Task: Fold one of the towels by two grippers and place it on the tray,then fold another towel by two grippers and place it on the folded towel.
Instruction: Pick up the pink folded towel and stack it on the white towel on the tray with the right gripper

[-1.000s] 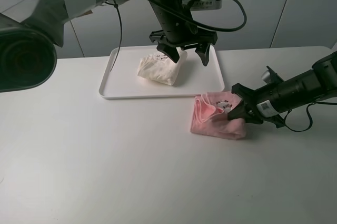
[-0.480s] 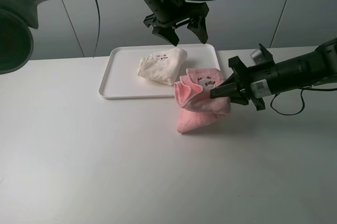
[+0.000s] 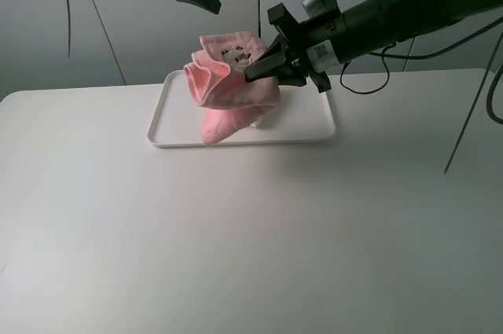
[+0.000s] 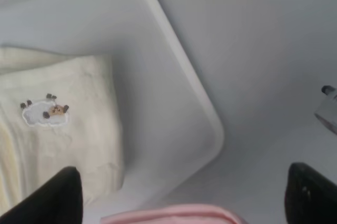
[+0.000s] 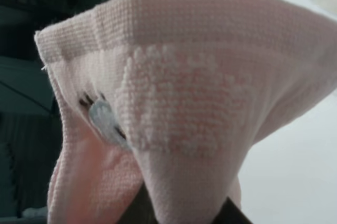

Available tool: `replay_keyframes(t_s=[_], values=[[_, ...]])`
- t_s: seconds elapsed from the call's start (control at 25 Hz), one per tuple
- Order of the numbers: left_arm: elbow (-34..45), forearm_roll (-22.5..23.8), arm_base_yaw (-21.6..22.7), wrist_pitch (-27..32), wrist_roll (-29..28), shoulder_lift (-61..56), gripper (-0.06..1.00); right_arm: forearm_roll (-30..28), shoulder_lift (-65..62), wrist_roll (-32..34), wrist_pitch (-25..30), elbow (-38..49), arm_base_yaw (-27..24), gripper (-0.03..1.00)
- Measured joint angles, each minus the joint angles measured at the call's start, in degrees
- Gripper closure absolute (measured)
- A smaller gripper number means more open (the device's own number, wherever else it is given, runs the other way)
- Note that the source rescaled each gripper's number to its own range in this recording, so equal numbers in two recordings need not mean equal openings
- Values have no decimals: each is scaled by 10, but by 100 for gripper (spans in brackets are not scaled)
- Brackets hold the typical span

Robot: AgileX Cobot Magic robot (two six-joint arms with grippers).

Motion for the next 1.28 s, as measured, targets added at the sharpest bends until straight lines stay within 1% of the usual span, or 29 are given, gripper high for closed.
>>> replay_keyframes(t_s=[0.12, 0.24, 0.44, 0.64, 0.76, 0.8, 0.88, 1.12, 1.28], values=[[3, -4, 13, 1, 3, -5, -4, -6, 50, 32, 30, -68, 1, 86], [3, -5, 14, 1, 9, -5, -4, -14, 105, 58, 40, -125, 2, 86], [3, -7, 14, 1, 12, -5, -4, -13, 171, 75, 61, -210, 24, 86], [3, -7, 18, 1, 14, -5, -4, 6, 213, 88, 56, -281, 31, 86], [3, -8, 18, 1, 15, -5, -4, 40, 233, 86, 51, -315, 31, 86], [3, -10, 18, 1, 16, -5, -4, 57, 238, 81, 44, -323, 31, 86], [3, -13, 18, 1, 16, -5, -4, 73, 240, 76, 14, -334, 31, 86], [3, -22, 20, -20, 15, -7, -4, 74, 243, 56, -69, -344, 31, 86], [3, -23, 20, -3, 16, -7, -4, 108, 244, 45, -119, -345, 31, 86]])
